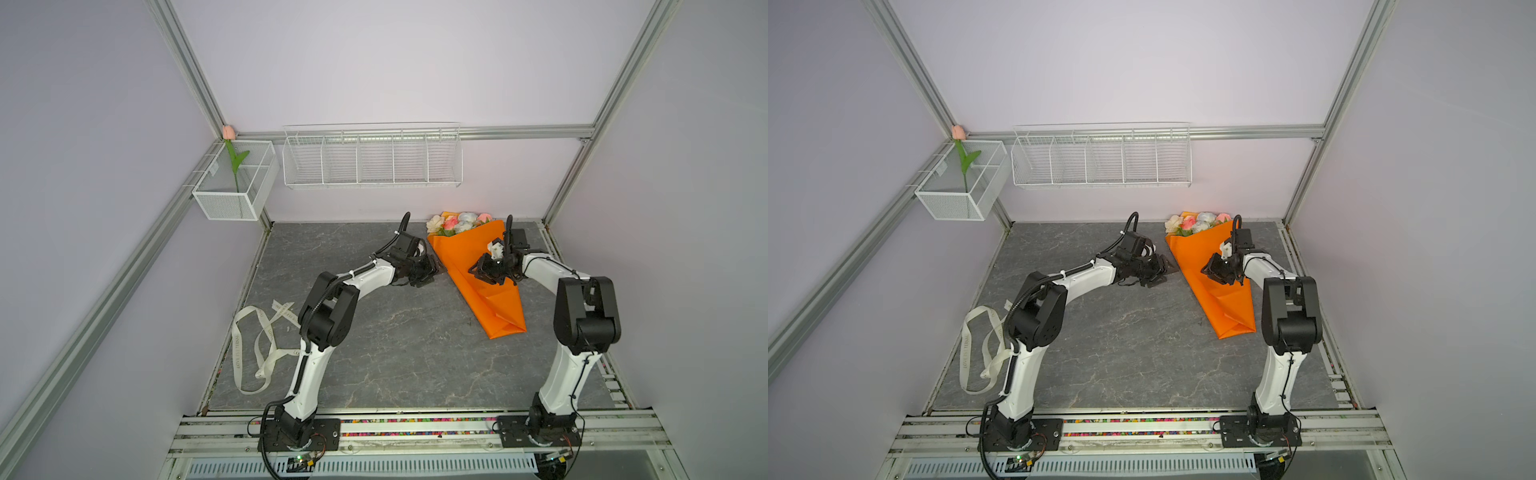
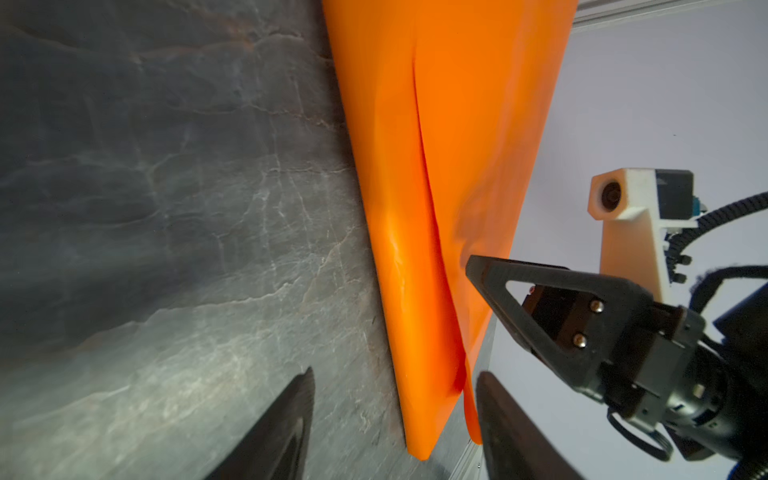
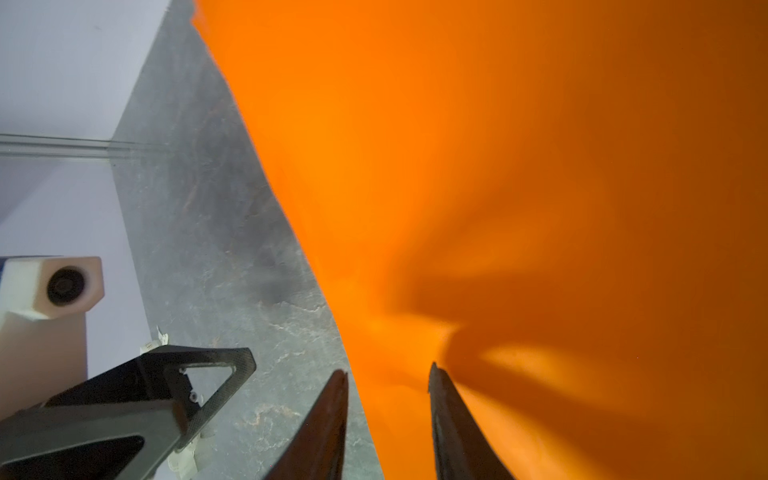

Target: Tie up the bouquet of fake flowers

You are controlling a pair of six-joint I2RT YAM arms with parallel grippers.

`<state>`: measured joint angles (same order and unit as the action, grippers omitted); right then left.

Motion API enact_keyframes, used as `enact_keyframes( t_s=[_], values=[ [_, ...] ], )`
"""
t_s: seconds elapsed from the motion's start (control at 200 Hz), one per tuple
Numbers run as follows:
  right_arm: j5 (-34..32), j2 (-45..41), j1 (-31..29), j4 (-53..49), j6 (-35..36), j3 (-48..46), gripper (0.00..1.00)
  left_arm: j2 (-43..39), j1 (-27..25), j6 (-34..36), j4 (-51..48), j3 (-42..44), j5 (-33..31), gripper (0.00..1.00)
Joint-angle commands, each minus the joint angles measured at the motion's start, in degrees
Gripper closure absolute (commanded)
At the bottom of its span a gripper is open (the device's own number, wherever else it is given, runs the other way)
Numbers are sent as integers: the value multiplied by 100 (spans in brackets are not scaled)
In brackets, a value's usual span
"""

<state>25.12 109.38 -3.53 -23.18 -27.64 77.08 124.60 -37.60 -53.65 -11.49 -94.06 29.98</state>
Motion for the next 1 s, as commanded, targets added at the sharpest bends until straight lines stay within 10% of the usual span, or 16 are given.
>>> enact_keyframes(
  t_s=[0.0, 0.67, 0.995],
  values=[
    [-33, -332, -12, -388, 321, 49, 63, -627, 9, 507, -100, 361, -241, 39],
    [-948, -986, -99, -1151, 1011, -30, 58, -3682, 1189, 1544, -1376, 2989, -1330, 40],
    [-1434, -1997, -2244, -736, 1066, -324, 49, -5748, 3701, 1750, -3472, 4451, -3137, 35]
  ],
)
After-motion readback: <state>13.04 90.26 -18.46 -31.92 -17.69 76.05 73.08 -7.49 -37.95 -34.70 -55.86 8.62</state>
